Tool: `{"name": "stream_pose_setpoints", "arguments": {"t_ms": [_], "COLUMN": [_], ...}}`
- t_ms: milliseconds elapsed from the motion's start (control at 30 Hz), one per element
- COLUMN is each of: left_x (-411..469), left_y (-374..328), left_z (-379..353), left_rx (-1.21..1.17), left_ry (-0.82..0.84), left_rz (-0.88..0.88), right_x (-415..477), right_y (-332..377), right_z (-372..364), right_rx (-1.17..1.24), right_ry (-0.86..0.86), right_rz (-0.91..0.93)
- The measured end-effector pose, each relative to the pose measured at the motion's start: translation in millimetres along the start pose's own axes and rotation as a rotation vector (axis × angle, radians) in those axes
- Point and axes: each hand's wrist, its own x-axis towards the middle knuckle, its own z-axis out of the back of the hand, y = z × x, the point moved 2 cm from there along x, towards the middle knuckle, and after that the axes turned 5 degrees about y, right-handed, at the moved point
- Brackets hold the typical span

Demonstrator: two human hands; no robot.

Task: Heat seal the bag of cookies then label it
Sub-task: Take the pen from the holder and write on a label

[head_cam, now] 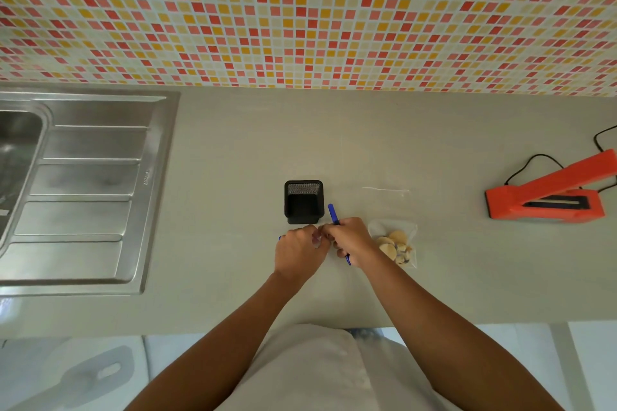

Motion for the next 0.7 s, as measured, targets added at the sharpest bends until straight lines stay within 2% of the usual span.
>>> {"name": "stream_pose_setpoints", "arguments": {"t_ms": [367,533,700], "left_x": [3.6,4.2,2.7], "left_y": [-0.8,2.6,2.4], "left_z": [1.8,1.0,4.0], "left_rx": [-0.025,-0.106,-0.171], "left_ry": [0.016,0.032,0.106], "left_rz": [0.002,0.067,0.120], "right_x": [0.4,-1.0,-5.0], "right_y": [4.0,4.7,4.5], "right_z": [1.4,1.2,7.5], "right_rx": [0.041,0.054,0.222], "right_ry": [0.021,0.062,-0.228], "right_rz": [-0.040,0.003,0.119]}}
